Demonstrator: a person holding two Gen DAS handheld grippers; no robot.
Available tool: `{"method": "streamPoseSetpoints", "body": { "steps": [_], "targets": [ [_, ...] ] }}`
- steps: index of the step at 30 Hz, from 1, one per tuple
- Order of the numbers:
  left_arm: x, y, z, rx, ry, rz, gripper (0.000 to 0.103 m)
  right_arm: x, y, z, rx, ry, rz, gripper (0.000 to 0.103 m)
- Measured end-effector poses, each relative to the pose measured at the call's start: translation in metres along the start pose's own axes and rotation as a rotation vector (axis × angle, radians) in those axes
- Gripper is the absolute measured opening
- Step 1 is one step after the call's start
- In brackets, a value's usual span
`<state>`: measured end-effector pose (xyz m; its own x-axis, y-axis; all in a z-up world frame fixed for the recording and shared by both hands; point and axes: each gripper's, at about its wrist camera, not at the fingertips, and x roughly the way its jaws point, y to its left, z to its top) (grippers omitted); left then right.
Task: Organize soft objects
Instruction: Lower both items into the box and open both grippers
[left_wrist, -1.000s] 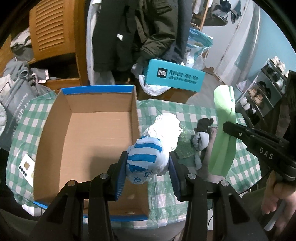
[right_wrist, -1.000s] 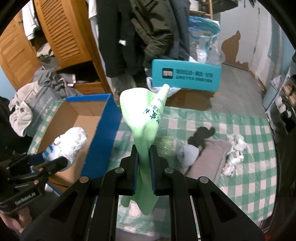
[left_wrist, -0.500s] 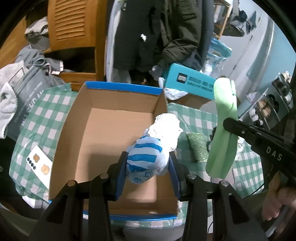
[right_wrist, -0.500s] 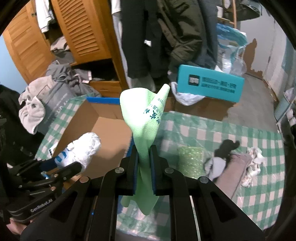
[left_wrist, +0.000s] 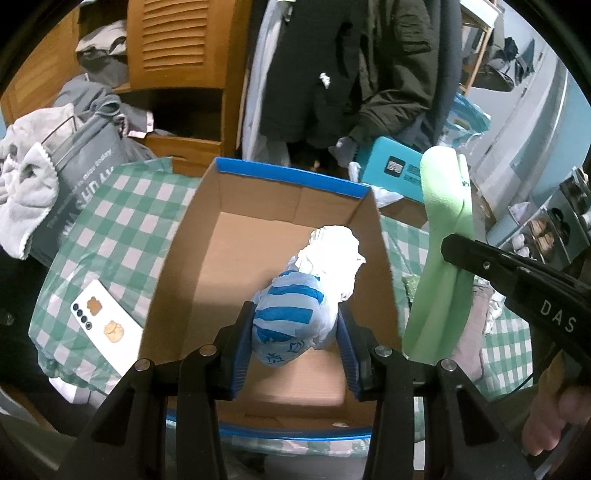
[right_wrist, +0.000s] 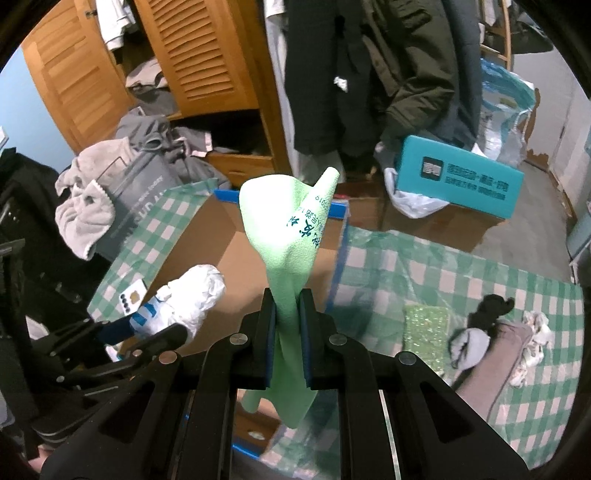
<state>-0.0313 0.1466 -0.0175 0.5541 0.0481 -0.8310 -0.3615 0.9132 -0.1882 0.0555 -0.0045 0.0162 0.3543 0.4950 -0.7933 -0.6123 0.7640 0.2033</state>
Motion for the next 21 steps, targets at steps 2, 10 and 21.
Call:
{"method": "streamPoseSetpoints", "body": {
  "steps": [2,10,21],
  "targets": [
    [0.000,0.004,0.000,-0.009,0.001,0.005,0.043,0.005,0.005,0.001,-0.006,0.008,0.007,0.011],
    [0.004,0.019,-0.001,-0.038,0.020,0.029,0.043,0.027,0.022,0.000,-0.027,0.052,0.020,0.011],
    [0.006,0.023,-0.001,-0.068,0.025,0.053,0.047,0.037,0.024,-0.003,-0.024,0.083,0.031,0.033]
  ]
}}
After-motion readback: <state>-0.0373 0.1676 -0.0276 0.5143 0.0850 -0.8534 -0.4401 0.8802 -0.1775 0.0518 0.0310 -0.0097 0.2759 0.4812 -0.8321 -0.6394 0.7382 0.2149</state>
